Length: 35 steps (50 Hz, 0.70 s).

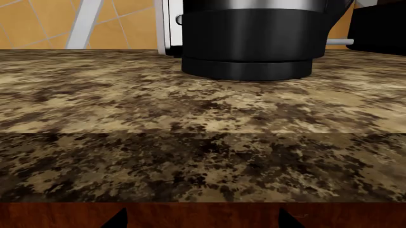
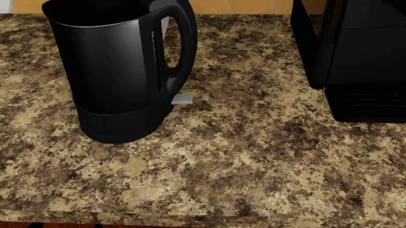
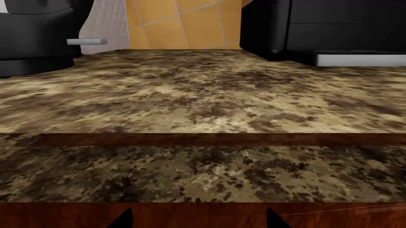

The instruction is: Close the lid of the electric kettle.

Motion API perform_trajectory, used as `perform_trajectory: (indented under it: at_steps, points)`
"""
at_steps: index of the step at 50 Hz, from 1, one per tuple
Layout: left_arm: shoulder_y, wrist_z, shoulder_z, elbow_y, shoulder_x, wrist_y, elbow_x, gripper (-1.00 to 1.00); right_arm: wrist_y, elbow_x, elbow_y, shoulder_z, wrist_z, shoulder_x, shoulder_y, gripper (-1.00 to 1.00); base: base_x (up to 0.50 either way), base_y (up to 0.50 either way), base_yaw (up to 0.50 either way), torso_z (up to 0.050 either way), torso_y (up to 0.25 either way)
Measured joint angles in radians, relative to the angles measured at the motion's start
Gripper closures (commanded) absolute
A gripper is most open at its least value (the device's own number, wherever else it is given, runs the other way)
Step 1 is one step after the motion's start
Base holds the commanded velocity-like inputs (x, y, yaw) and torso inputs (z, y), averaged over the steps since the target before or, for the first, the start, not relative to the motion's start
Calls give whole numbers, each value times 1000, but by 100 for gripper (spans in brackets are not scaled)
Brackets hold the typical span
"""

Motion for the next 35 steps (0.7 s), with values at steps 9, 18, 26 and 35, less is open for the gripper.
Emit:
perform_trajectory:
  at_steps: [9, 18, 26, 35]
  points:
    - [0, -26, 26, 2, -21, -1, -23, -100, 3, 19, 3, -23, 17, 20, 0, -100, 0, 0, 0, 0, 0]
    - [0, -48, 51, 2, -42, 1, -40, -100, -2, 35, 4, -50, 36, 39, 0, -100, -56, 0, 0, 0, 0]
    - [3, -64, 70, 7, -57, 4, -52, -100, -9, 47, -3, -67, 56, 53, -6, -100, -188, 0, 0, 0, 0]
    - [3, -78, 87, 12, -70, 5, -65, -100, -14, 59, -14, -82, 74, 67, -10, -100, -389, 0, 0, 0, 0]
